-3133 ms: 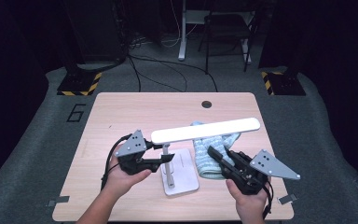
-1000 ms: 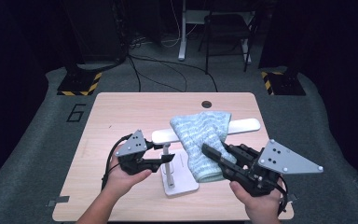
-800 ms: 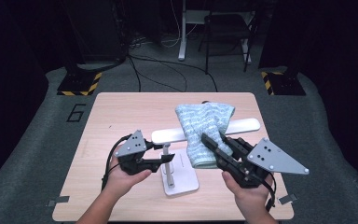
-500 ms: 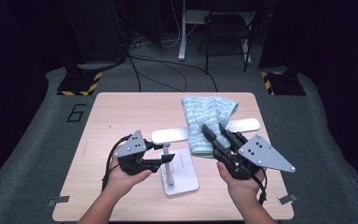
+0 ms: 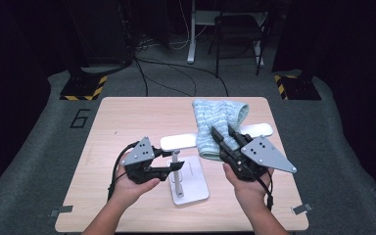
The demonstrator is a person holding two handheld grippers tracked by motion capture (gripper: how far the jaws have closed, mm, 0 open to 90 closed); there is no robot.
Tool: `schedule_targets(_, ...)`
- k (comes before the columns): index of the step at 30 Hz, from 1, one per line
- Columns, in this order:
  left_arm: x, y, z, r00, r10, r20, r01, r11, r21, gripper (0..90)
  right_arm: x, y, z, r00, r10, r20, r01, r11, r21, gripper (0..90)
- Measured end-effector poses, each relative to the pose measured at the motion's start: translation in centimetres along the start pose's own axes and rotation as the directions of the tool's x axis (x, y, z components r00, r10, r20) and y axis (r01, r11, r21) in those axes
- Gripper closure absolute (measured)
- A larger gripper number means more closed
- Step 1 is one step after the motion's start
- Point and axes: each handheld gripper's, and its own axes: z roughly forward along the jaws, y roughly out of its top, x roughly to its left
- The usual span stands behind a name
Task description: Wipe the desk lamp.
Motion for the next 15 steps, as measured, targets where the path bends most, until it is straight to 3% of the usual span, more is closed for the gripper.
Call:
schedule_targets(8,-0.1,0.0,0.0,1.0,-0.008,-0.005,0.008,1.0,-0.002,52.6,-1.8,-0.2,-0.8,0.9995,-0.004,0.031,0.003,1.0,0.024,71.5)
schedule_targets(15,0.0,-0.1,0.1,1.0,-0.006,-0.003,0.006,0.9999,-0.009,52.6,-5.3,-0.4,-2.5,0.9954,0.024,0.092,-0.03,0.998,0.062,72.4)
